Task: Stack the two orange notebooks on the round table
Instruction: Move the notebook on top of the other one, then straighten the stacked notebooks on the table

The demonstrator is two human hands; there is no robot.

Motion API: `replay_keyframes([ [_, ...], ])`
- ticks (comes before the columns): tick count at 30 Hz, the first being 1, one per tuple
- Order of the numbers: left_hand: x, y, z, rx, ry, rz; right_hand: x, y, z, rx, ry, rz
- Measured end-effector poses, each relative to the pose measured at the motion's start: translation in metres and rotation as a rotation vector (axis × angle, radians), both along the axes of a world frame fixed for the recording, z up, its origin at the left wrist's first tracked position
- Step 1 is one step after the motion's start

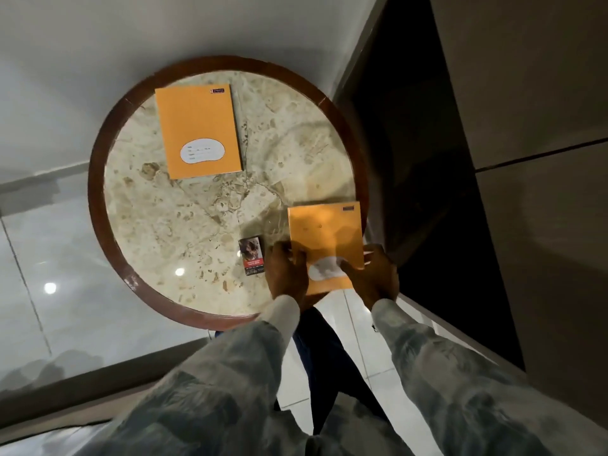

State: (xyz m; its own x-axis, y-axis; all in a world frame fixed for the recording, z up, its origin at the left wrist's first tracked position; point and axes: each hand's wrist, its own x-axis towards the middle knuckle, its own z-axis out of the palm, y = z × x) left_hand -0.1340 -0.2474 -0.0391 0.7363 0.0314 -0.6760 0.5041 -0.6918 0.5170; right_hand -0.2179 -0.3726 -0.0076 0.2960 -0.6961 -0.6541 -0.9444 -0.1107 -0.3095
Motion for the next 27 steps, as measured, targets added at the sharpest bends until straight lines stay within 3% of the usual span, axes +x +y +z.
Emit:
replay_keyframes([
  [7,0.166,0.029,0.004,-0.048,-0.218,0.058,0.162,0.014,-0.008,0.0,-0.225,0.101],
  [14,0.3,0.074,-0.017,0.075,-0.298,0.022,0.293,0.055,-0.041,-0.04,-0.306,0.189],
  [19,0.31,0.082,-0.023,0.188,-0.338,-0.183,0.312,0.075,-0.061,-0.058,-0.259,0.273],
  [27,0.335,0.092,-0.041,0.054,-0.091,-0.087,0.342,0.071,-0.068,-0.106,-0.241,0.308],
])
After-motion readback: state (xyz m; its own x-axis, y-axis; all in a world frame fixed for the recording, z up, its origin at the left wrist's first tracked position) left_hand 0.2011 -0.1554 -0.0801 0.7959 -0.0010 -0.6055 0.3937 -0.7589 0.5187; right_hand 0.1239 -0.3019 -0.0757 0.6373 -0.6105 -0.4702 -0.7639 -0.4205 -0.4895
